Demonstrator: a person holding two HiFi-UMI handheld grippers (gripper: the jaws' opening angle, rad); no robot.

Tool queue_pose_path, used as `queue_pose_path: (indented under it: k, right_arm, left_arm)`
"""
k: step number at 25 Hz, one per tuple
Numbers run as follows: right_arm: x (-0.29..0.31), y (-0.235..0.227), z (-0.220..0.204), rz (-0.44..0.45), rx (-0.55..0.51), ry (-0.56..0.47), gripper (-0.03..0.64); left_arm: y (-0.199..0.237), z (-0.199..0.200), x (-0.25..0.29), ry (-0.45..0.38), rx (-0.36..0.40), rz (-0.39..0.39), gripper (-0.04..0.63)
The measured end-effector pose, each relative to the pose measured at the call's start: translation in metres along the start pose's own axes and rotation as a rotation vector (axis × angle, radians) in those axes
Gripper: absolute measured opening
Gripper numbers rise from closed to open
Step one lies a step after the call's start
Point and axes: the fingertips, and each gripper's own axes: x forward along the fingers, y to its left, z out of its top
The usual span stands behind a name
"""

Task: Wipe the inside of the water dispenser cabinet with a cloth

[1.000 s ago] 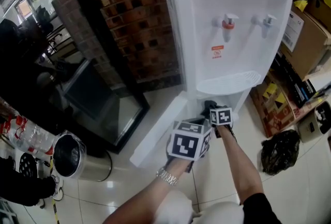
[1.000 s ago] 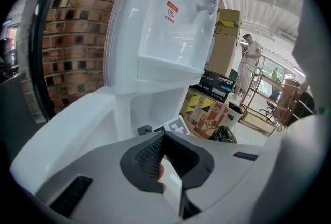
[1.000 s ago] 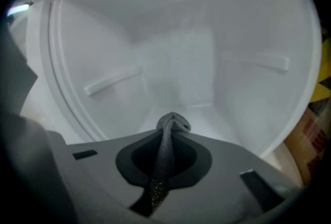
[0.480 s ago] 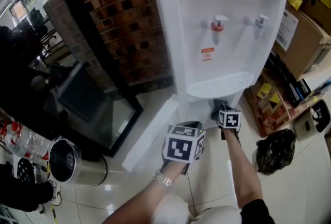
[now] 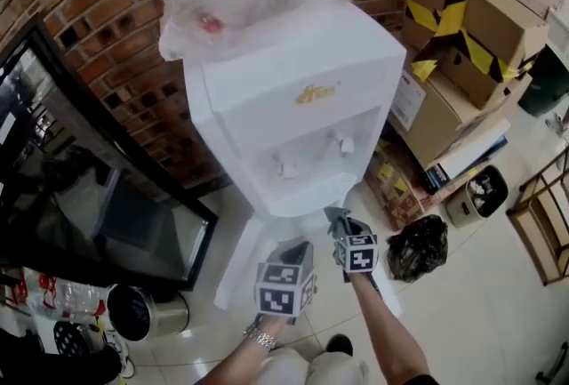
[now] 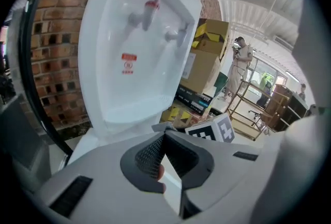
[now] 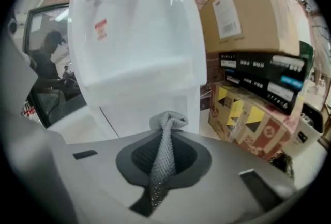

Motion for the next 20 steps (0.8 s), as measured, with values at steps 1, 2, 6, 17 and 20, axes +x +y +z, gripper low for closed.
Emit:
queue_pose_path:
  k: [1,2,6,17,20]
  right_arm:
    - [-0.026,0.001,0.016,-0.010,0.019,-0.001,0.012]
    - [-0.052,0.005,0.035,-0.017,0.037,-0.001,0.012]
    - [-0.168,0.030,0.114,-0.031,0.078,0.007,0.012]
    - [-0.413,0.105,0.343,0.065,0.062,-0.041,0.012]
    - [-0.450,0.124,0.374,0.116,0.064,-0.056,0.012]
  left_arm:
    - [-0.008,0.019,-0.014,0.009,0.011,-0.004,0.005]
    - [-0.016,0.039,-0.028,0.016,0.023,-0.004,0.005]
    - [-0.060,0.111,-0.088,0.062,0.025,-0.013,0.005]
    - [-0.133,0.322,-0.242,0.074,0.026,0.058,0.005]
    - [-0.149,0.359,-0.273,0.040,0.031,0.086,0.005]
